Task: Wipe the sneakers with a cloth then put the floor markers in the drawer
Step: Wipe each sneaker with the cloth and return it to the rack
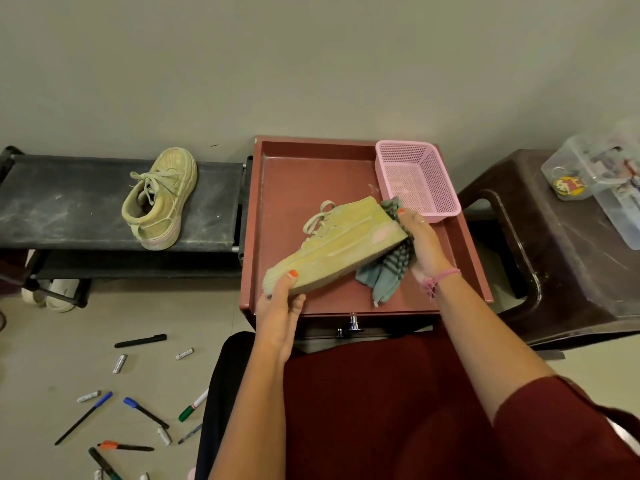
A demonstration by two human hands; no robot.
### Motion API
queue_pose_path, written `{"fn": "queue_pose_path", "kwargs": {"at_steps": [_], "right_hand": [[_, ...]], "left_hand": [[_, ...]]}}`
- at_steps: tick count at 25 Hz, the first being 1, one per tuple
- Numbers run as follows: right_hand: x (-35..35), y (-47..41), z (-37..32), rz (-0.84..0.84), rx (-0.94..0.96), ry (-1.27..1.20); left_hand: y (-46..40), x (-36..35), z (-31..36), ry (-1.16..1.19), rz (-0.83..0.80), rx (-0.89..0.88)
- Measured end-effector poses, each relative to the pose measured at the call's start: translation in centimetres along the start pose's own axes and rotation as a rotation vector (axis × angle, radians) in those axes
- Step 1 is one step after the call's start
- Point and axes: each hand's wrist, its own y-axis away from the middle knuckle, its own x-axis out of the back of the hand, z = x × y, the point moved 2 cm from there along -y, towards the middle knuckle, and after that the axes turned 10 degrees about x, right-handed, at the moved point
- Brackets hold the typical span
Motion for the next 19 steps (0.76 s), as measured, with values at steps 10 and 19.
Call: {"fn": "queue_pose_path", "kwargs": {"at_steps": [10, 19], "right_hand": [[-1.3, 8.1, -2.1, 0.251, 0.343, 0.33], [-2.1, 14.4, -2.7, 0.071, 0.874, 0.825]], "left_hand": [[0.8, -7.3, -2.9, 0.319, -0.138, 0.167], [5.4, -12.3, -4.7, 0.383, -0.293, 0.222]]}}
